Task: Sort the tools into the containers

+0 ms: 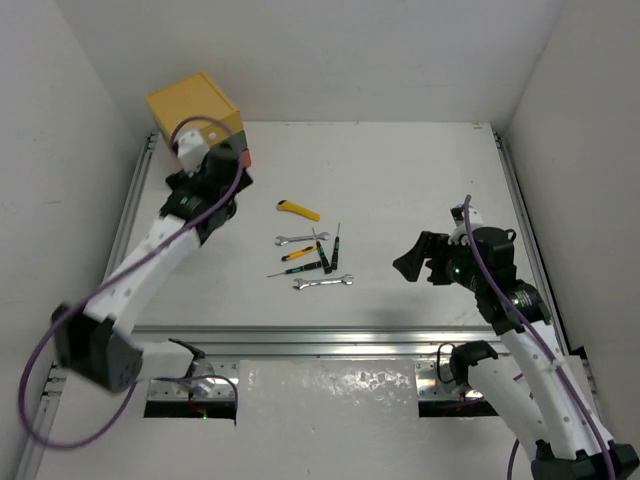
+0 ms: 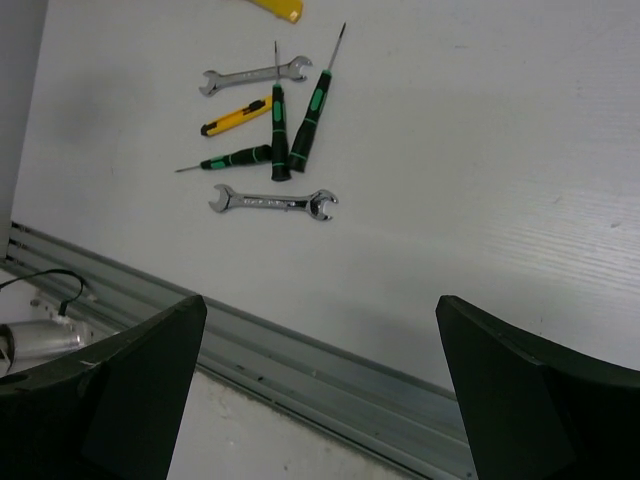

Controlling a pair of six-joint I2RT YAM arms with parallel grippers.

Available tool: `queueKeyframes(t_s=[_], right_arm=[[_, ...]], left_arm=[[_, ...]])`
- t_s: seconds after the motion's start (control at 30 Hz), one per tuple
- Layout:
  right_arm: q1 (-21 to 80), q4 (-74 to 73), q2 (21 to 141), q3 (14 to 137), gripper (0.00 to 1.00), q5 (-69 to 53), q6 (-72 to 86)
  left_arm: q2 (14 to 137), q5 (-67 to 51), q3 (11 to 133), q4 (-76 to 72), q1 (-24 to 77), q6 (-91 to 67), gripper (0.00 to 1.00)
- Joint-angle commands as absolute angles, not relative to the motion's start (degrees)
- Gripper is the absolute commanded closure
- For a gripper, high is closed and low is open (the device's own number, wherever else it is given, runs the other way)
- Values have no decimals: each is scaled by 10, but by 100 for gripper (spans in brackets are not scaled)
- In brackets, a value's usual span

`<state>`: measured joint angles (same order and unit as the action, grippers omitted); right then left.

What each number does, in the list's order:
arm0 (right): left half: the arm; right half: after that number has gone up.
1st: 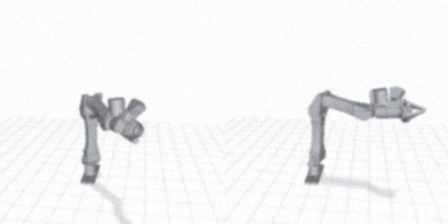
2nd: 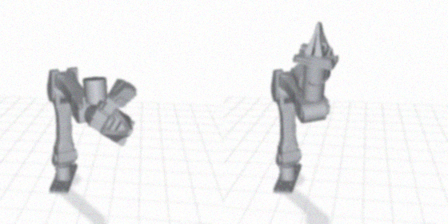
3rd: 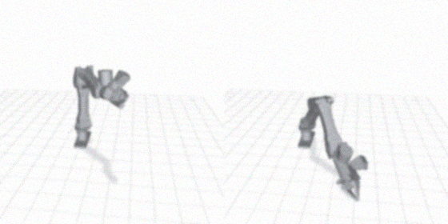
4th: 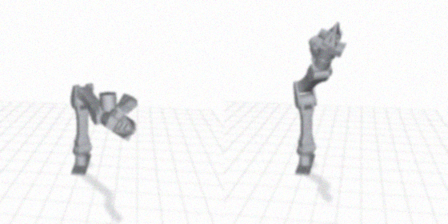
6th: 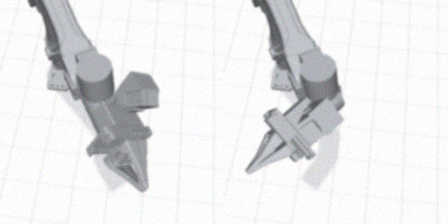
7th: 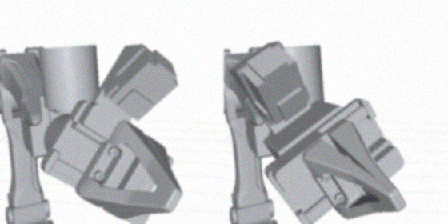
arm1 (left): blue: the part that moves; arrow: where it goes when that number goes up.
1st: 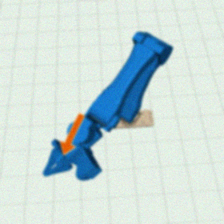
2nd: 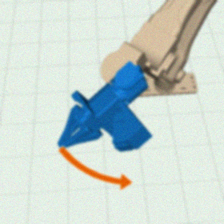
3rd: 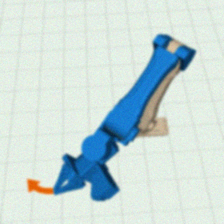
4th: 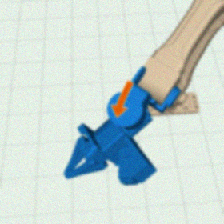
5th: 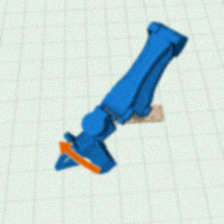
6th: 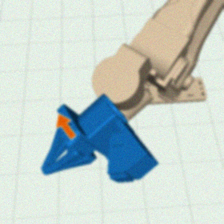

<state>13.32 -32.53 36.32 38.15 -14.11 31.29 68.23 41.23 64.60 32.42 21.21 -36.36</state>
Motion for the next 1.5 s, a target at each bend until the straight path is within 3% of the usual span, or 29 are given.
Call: queueKeyframes(t_s=[0.0, 0.2, 0.27, 0.6, 1.2, 1.47], right_arm=[[136, -298, 381, 387, 1, -175, 322], [136, -310, 360, 377, 1, -182, 316], [135, -311, 352, 374, 1, -182, 315], [136, -341, 346, 368, 1, -182, 301], [136, -334, 368, 376, 1, -187, 300], [135, -333, 372, 380, 1, -193, 300]], left_arm=[[820, 518, 776, 290, 201, -360, 0], [1001, 454, 908, 197, 151, -277, 7], [1040, 475, 969, 209, 149, -265, 13], [1214, 499, 1154, 265, 130, -228, 21], [1214, 510, 1140, 237, 105, -177, 29], [1229, 491, 1164, 229, 100, -160, 37]])
